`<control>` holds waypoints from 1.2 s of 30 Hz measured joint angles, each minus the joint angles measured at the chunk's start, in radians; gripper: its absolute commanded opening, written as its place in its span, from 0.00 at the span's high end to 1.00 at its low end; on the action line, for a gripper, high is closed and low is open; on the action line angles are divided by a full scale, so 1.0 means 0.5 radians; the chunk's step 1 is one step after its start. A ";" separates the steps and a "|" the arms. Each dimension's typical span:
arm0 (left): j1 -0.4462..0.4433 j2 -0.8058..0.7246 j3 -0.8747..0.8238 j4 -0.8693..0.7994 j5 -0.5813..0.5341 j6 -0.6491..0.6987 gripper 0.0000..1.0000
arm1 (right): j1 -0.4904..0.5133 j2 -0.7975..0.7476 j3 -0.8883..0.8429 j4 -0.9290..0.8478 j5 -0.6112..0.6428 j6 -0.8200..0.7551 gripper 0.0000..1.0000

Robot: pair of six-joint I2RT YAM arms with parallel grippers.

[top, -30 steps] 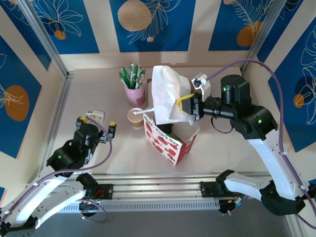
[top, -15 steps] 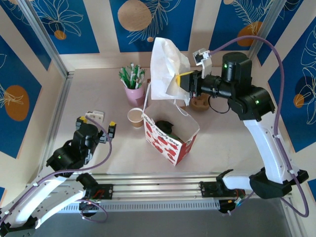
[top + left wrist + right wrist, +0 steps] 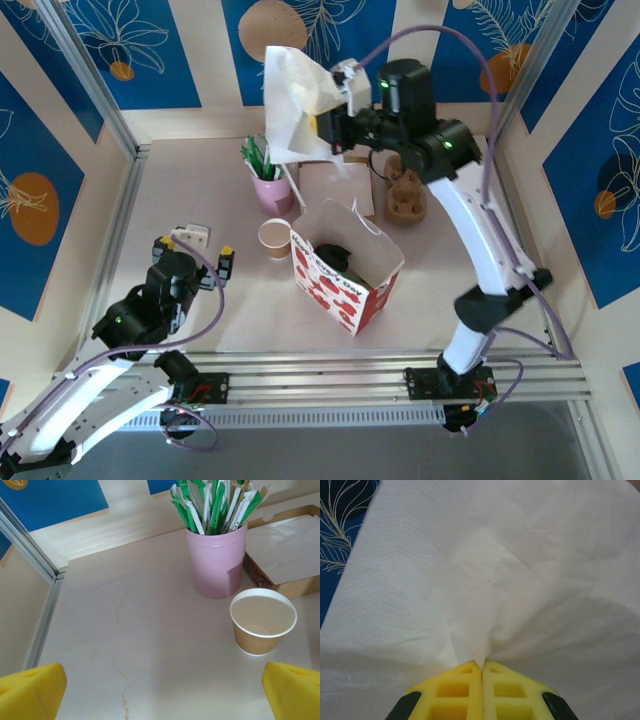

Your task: Pack the takeout coffee

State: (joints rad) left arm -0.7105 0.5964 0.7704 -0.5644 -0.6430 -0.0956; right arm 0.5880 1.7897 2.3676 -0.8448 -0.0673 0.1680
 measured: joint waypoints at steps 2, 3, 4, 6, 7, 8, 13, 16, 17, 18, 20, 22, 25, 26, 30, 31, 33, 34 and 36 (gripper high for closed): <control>0.000 -0.005 0.000 0.000 0.000 -0.001 0.00 | 0.020 0.190 0.180 -0.024 0.043 -0.005 1.00; 0.000 -0.013 -0.001 0.000 0.001 0.000 0.00 | 0.021 0.265 0.267 -0.070 0.068 -0.004 1.00; 0.000 -0.016 -0.001 0.000 0.002 0.000 0.00 | 0.019 0.382 0.423 -0.147 0.083 -0.004 1.00; 0.000 -0.034 -0.002 0.001 0.008 0.000 0.00 | 0.014 0.505 0.546 -0.172 0.143 -0.014 1.00; 0.000 -0.040 -0.002 0.001 0.014 0.000 0.00 | 0.014 0.517 0.525 -0.170 0.178 -0.030 1.00; 0.000 -0.043 -0.002 0.003 0.017 0.000 0.00 | 0.011 0.528 0.512 -0.172 0.213 -0.046 1.00; 0.000 -0.034 -0.002 0.006 0.033 0.000 0.00 | 0.029 0.555 0.569 -0.111 0.292 -0.091 1.00; 0.000 -0.037 -0.002 0.006 0.042 0.000 0.00 | 0.063 0.563 0.639 -0.039 0.311 -0.135 1.00; 0.000 -0.037 -0.003 0.006 0.044 0.000 0.00 | 0.068 0.568 0.671 -0.005 0.308 -0.142 1.00; 0.000 -0.037 -0.003 0.006 0.045 0.000 0.00 | 0.073 0.570 0.689 0.024 0.307 -0.143 1.00; 0.000 -0.037 -0.003 0.007 0.045 0.000 0.00 | 0.073 0.570 0.723 0.099 0.301 -0.150 1.00; 0.000 -0.037 -0.003 0.007 0.048 0.000 0.00 | 0.065 0.570 0.739 0.181 0.301 -0.172 1.00; 0.000 -0.035 -0.005 0.007 0.058 0.000 0.00 | 0.043 0.582 0.760 0.269 0.276 -0.182 1.00; 0.000 -0.035 -0.006 0.007 0.060 0.000 0.00 | 0.033 0.589 0.761 0.285 0.266 -0.185 1.00; 0.000 -0.035 -0.010 0.007 0.067 0.000 0.00 | -0.018 0.636 0.768 0.317 0.201 -0.169 1.00; 0.000 -0.034 -0.010 0.007 0.067 0.000 0.00 | -0.034 0.655 0.779 0.317 0.185 -0.160 1.00; 0.000 -0.033 -0.010 0.007 0.067 0.000 0.00 | -0.055 0.683 0.785 0.300 0.156 -0.145 1.00; 0.000 -0.033 -0.010 0.007 0.067 0.000 0.00 | -0.061 0.685 0.785 0.272 0.143 -0.145 1.00; 0.000 -0.034 -0.010 0.007 0.067 0.000 0.00 | -0.063 0.681 0.784 0.198 0.127 -0.150 1.00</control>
State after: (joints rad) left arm -0.7105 0.5797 0.7654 -0.5610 -0.6094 -0.0956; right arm 0.5568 2.1300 2.7598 -0.7460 -0.0040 0.0929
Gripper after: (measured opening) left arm 0.998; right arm 0.056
